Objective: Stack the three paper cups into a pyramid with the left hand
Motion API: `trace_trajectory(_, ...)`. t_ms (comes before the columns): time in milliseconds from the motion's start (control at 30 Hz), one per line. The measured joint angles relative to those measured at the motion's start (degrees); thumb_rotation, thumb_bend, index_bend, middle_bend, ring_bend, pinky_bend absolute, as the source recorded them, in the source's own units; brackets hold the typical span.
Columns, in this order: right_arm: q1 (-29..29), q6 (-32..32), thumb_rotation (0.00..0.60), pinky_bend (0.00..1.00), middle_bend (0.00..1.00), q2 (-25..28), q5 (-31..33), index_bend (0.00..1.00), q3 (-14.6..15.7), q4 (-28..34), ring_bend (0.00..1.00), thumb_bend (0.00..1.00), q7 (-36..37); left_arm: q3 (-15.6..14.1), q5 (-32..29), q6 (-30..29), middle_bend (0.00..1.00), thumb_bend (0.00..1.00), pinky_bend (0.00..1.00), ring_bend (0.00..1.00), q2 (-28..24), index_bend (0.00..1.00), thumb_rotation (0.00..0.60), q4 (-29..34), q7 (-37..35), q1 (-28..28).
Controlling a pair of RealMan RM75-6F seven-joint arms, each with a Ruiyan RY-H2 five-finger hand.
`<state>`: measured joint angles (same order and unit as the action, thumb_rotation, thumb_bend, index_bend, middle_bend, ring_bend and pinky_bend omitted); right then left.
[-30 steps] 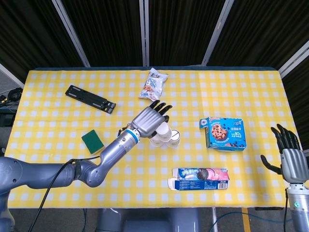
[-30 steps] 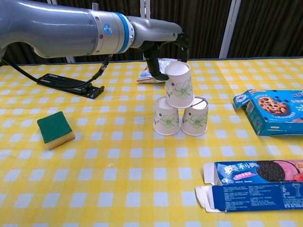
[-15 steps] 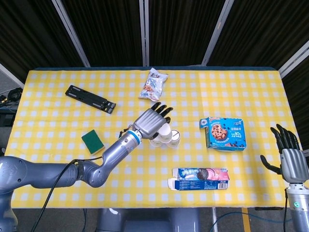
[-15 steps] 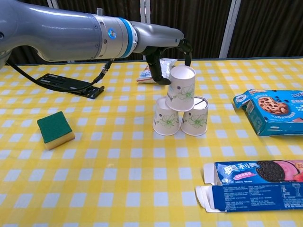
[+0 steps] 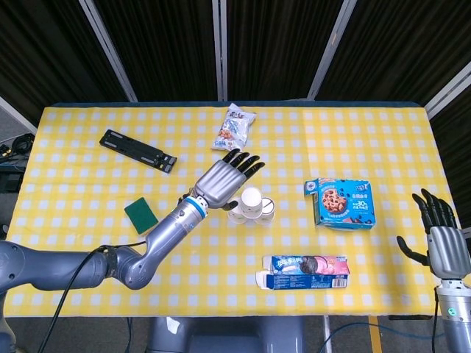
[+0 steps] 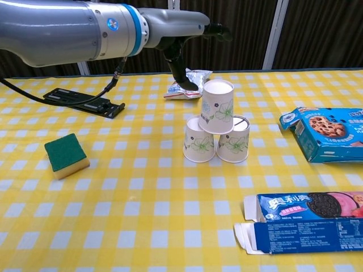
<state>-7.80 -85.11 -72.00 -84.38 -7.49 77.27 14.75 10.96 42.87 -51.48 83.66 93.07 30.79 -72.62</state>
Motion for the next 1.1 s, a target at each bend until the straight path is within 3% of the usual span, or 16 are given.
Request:
trace_trajectory(233,0.0,0.0,0.600,0.00,0.00,-0.1,-0.4,0.02,0.4,0.2,0.00,0.20,-1.1,-3.4,8.8,-9.9,0.00,0.26,0.00,0.00,-2.2,0.00,0.600,4.3,-2.5,7.8)
trace_trajectory(700,0.1,0.1,0.600,0.00,0.00,-0.2,0.3,0.01,0.3,1.9,0.00,0.20,-4.5,-18.1,28.4,-35.8,0.00,0.22,0.00,0.00,-4.5,0.00,0.600,5.6,-5.8,32.9)
trace_trajectory(867,0.2,-0.7,0.600,0.00,0.00,-0.3,-1.2,0.01,0.9,2.9,0.00,0.20,-6.1,-21.5,32.9,-41.3,0.00,0.22,0.00,0.00,-4.7,0.00,0.600,3.9,-7.3,40.6)
trace_trajectory(1100,0.3,-0.6,0.600,0.00,0.00,-0.5,-2.5,0.00,2.2,3.5,0.00,0.20,-7.7,-23.9,36.3,-44.5,0.00,0.21,0.00,0.00,-4.9,0.00,0.600,0.0,-11.9,48.0)
